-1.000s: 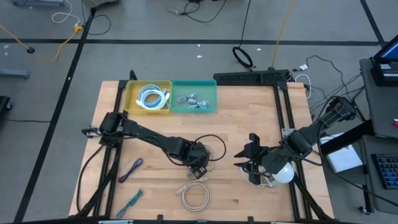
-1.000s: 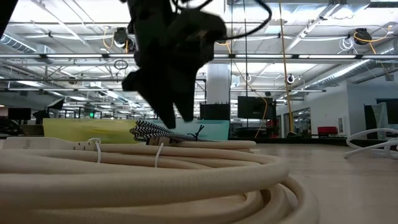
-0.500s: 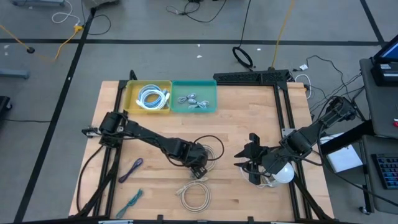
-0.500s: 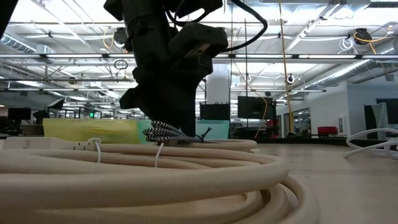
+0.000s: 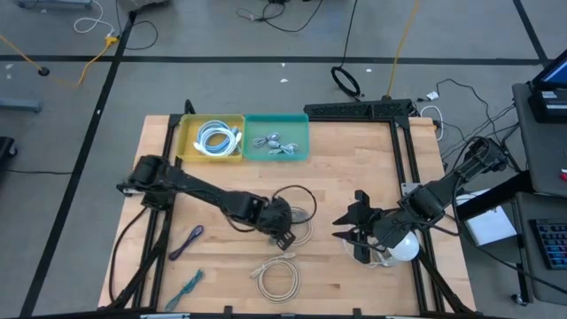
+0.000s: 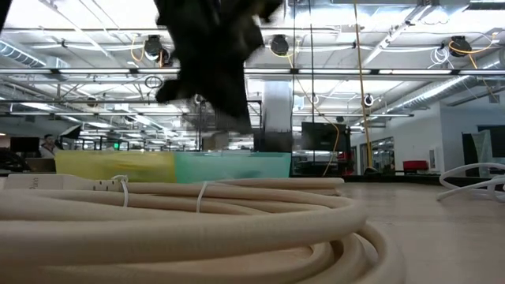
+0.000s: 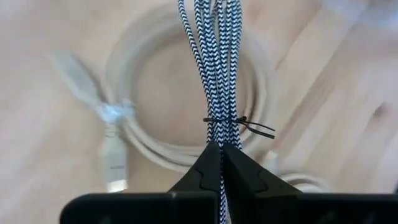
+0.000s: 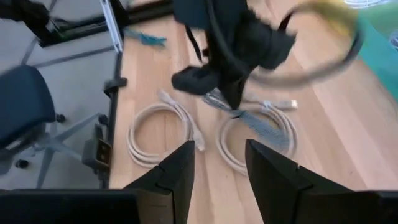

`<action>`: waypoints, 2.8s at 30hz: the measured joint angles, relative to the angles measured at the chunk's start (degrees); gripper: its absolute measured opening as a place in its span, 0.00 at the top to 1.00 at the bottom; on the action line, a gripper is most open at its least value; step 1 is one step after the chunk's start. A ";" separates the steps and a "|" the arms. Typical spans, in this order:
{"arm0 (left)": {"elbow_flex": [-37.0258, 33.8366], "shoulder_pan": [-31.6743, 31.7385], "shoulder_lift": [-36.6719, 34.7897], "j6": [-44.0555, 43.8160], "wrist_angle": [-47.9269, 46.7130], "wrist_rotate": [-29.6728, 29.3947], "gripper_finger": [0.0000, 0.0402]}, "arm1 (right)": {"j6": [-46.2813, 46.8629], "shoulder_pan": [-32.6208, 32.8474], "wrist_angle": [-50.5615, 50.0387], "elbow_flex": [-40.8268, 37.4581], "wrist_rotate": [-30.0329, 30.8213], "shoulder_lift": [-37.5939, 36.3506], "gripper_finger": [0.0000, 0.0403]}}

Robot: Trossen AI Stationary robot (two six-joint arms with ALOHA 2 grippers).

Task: Pick & Place USB Port
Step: Put the black charger cable into the green bin

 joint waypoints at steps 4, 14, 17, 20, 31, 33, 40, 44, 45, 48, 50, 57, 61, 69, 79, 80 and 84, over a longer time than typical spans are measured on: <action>0.00 -2.01 -8.97 -3.83 -3.78 -12.65 0.99 | -1.67 0.00 8.61 0.00 0.12 0.00 0.67; 0.15 -11.50 -23.93 -2.33 10.01 -49.24 1.00 | -9.25 -3.57 52.95 -8.41 4.18 -0.71 0.67; 0.13 -13.72 -23.57 4.78 19.82 -50.17 1.00 | -0.41 -8.85 65.93 -14.65 -3.64 -0.63 0.67; 0.15 -15.51 -22.24 9.01 26.77 -52.06 1.00 | 8.42 -14.17 75.69 -20.51 -10.83 -0.36 0.67; 0.11 -17.47 -16.17 7.97 34.09 -49.13 1.00 | 8.71 -19.21 85.93 -24.49 -15.03 -0.37 0.61; 0.11 -17.19 -15.01 8.72 36.69 -48.92 1.00 | 8.30 -19.21 84.65 -24.17 -15.04 -0.31 0.59; 0.11 -14.48 -14.06 9.36 39.28 -45.64 1.00 | 8.18 -18.41 84.32 -24.13 -15.05 -0.31 0.52; 0.11 -12.48 -14.06 10.75 39.44 -44.05 1.00 | 8.75 -18.09 84.31 -24.13 -15.01 -0.31 0.51; 0.11 -11.90 -14.06 10.94 39.96 -42.99 1.00 | 8.75 -18.05 84.26 -24.13 -15.03 -0.31 0.50; 0.11 -10.41 -14.06 10.94 41.44 -39.19 1.00 | 8.86 -18.01 84.14 -24.05 -15.03 -0.31 0.50; 0.11 -9.96 -14.06 11.06 41.62 -38.30 1.00 | 8.84 -18.01 83.88 -24.02 -15.05 -0.31 0.50; 0.11 -10.11 -14.06 12.50 41.83 -39.08 1.00 | 8.82 -18.01 83.41 -24.02 -16.17 -0.31 0.50; 0.11 -11.71 -14.22 13.65 41.76 -43.57 1.00 | 8.74 -17.69 83.25 -24.02 -17.02 -0.31 0.51; 0.24 -13.92 -16.12 14.63 42.15 -45.50 1.00 | 8.30 -17.25 81.77 -24.02 -17.87 -0.28 0.51; 0.24 -14.54 -16.09 12.96 42.25 -43.05 1.00 | 8.29 -17.27 80.12 -24.02 -17.60 -0.28 0.51; 0.24 -14.56 -16.09 12.49 42.23 -42.83 1.00 | 8.29 -17.27 80.00 -24.02 -17.54 -0.28 0.51; 0.26 -14.21 -14.74 10.78 43.48 -40.00 1.00 | 8.28 -17.27 80.04 -24.02 -17.19 -0.28 0.51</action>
